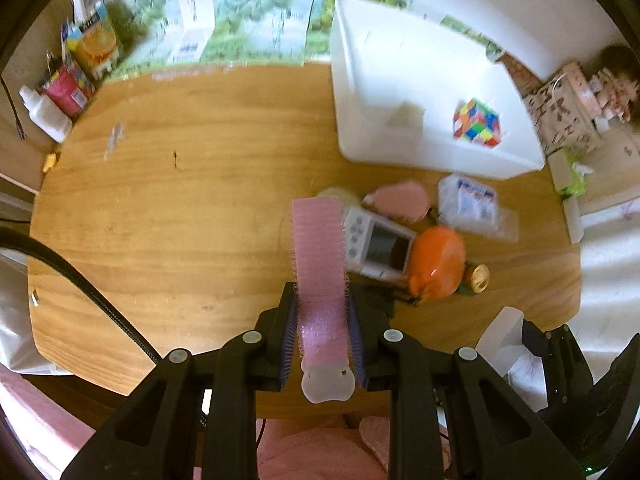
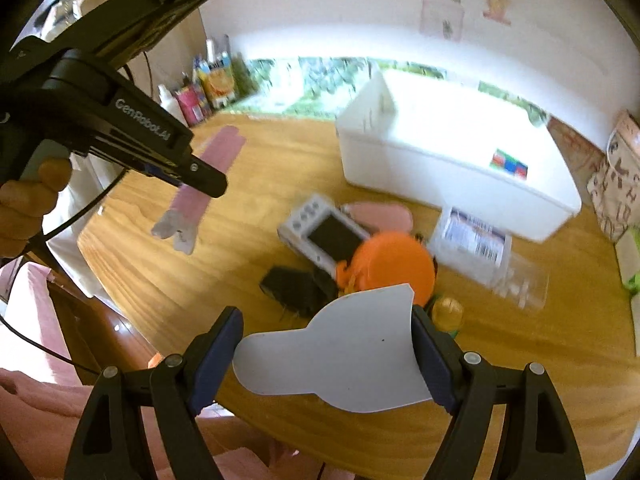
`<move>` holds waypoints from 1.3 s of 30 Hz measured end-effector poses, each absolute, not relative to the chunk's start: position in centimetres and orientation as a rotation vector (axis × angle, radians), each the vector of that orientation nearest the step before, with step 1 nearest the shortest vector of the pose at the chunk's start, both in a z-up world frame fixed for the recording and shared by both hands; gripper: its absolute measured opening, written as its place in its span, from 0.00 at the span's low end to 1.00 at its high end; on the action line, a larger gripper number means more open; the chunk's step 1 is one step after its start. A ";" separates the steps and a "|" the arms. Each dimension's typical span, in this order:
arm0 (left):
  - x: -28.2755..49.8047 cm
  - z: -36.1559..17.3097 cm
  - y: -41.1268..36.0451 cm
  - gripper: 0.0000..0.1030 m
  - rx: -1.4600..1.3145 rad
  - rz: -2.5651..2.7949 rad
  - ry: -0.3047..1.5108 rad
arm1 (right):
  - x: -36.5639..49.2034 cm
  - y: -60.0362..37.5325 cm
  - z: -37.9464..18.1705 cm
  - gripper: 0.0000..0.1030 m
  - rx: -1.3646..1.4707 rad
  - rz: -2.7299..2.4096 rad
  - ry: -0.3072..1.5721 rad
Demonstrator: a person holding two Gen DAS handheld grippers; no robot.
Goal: Organize rigid objects
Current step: 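Lift the pink comb and white scraper and carry both toward the white bin, then lower the comb and scraper into the bin and open both tools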
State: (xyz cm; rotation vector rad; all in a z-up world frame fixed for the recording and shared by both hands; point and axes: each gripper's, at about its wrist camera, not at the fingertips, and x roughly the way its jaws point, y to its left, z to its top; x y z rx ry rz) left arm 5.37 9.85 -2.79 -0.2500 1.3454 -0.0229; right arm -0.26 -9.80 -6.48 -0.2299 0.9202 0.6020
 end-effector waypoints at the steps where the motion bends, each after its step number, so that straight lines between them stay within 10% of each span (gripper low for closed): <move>1: 5.8 -2.5 9.6 0.25 -0.254 -0.023 1.333 | -0.2 -9.6 -6.2 0.80 -0.233 0.608 0.909; 39: 15.6 3.1 2.3 0.25 -0.256 -0.007 0.978 | 14.3 -16.2 1.0 0.80 -0.190 0.683 0.590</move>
